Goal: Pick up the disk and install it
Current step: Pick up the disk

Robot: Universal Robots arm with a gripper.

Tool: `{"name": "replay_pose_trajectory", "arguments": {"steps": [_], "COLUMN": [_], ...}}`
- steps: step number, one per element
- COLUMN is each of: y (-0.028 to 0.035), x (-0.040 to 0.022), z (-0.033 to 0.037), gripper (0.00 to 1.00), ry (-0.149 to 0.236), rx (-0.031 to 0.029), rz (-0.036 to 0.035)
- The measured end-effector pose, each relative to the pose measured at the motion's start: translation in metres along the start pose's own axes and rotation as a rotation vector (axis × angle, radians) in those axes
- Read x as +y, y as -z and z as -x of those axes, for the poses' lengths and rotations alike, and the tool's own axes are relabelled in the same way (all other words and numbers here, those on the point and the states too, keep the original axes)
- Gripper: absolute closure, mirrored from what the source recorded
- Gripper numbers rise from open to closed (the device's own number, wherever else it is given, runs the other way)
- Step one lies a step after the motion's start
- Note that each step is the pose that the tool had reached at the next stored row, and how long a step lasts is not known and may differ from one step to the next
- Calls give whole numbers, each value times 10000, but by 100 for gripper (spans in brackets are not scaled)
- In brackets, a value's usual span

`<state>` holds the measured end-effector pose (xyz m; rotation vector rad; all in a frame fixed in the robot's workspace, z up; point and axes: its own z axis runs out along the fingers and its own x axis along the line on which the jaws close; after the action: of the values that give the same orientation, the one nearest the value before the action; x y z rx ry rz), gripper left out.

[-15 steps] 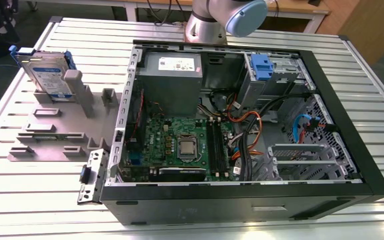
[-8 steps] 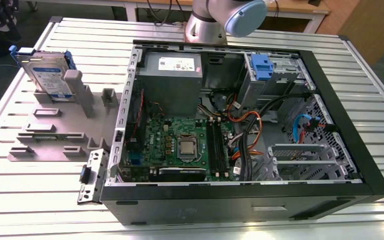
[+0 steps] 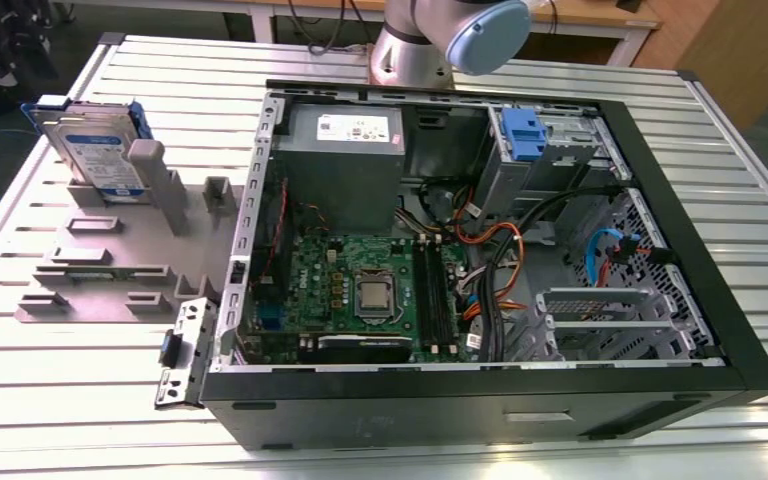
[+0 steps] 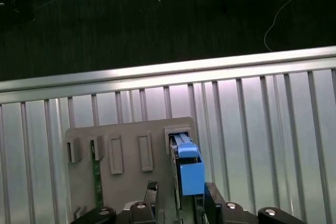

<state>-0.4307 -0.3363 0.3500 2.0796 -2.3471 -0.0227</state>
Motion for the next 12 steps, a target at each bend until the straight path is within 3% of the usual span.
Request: {"name": "replay_pose_trajectory", "arguments": {"steps": [4,11,12], "y": [-67,-121,-159], "x": [18,27,27], "z": [3,6,12], "gripper": [53,53,45], "ry": [30,41,231], "rx": [-87,-119,-158], "rz": [11,15,23]}}
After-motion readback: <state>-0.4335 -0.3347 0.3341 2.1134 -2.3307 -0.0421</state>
